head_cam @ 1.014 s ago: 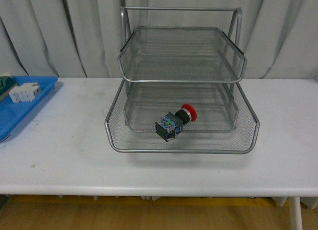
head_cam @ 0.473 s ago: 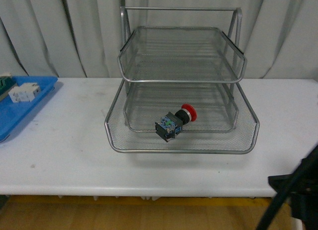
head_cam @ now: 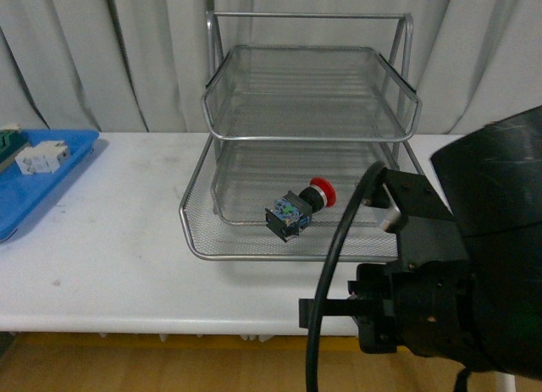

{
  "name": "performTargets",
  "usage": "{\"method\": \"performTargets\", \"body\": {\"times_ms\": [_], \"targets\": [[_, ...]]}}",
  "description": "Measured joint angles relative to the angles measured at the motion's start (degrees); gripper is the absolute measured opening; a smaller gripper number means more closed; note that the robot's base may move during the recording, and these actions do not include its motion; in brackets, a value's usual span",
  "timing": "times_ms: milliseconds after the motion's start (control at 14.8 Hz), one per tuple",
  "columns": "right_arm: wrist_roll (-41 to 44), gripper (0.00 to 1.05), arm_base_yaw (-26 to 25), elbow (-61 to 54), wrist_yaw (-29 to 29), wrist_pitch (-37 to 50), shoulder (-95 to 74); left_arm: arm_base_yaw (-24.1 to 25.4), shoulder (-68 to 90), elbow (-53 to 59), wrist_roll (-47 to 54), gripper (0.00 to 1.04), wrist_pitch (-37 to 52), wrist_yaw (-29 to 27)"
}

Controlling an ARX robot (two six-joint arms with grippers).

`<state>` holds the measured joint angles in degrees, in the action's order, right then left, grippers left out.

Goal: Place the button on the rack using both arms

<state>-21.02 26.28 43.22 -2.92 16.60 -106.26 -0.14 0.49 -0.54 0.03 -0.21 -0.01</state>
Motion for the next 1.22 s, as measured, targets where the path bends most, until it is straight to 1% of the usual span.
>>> {"method": "performTargets", "body": {"times_ms": [270, 406, 676, 811, 879, 947, 1082, 1149, 1217], "targets": [[0.87, 0.02, -0.04, 11.1, 3.19, -3.34, -8.92, 0.0, 0.0, 0.0, 0.0, 0.98, 0.0, 0.0], [2.19, 0.02, -0.11, 17.7, 4.72, -6.36, -12.15, 0.0, 0.0, 0.0, 0.0, 0.98, 0.0, 0.02], [5.77, 0.02, -1.99, 32.59, 8.17, -11.06, -19.58, 0.0, 0.0, 0.0, 0.0, 0.98, 0.02, 0.0], [7.17, 0.02, -2.82, 40.37, 8.72, -13.2, -23.85, 0.0, 0.0, 0.0, 0.0, 0.98, 0.0, 0.0], [7.13, 0.02, -3.13, 40.28, 8.59, -12.35, -23.82, 0.0, 0.0, 0.0, 0.0, 0.98, 0.0, -0.02], [6.93, 0.02, -3.19, 37.57, 7.61, -10.12, -22.34, 0.0, 0.0, 0.0, 0.0, 0.98, 0.0, 0.02], [5.66, 0.02, -3.91, 26.62, 5.62, -5.01, -14.56, 0.0, 0.0, 0.0, 0.0, 0.98, 0.0, 0.0], [4.09, 0.02, -4.74, 19.87, 5.88, -1.55, -8.66, 0.0, 0.0, 0.0, 0.0, 0.98, 0.0, 0.0], [3.89, 0.02, -5.49, 11.02, 10.56, 5.38, -0.59, 0.0, 0.0, 0.0, 0.0, 0.98, 0.0, 0.0]]}}
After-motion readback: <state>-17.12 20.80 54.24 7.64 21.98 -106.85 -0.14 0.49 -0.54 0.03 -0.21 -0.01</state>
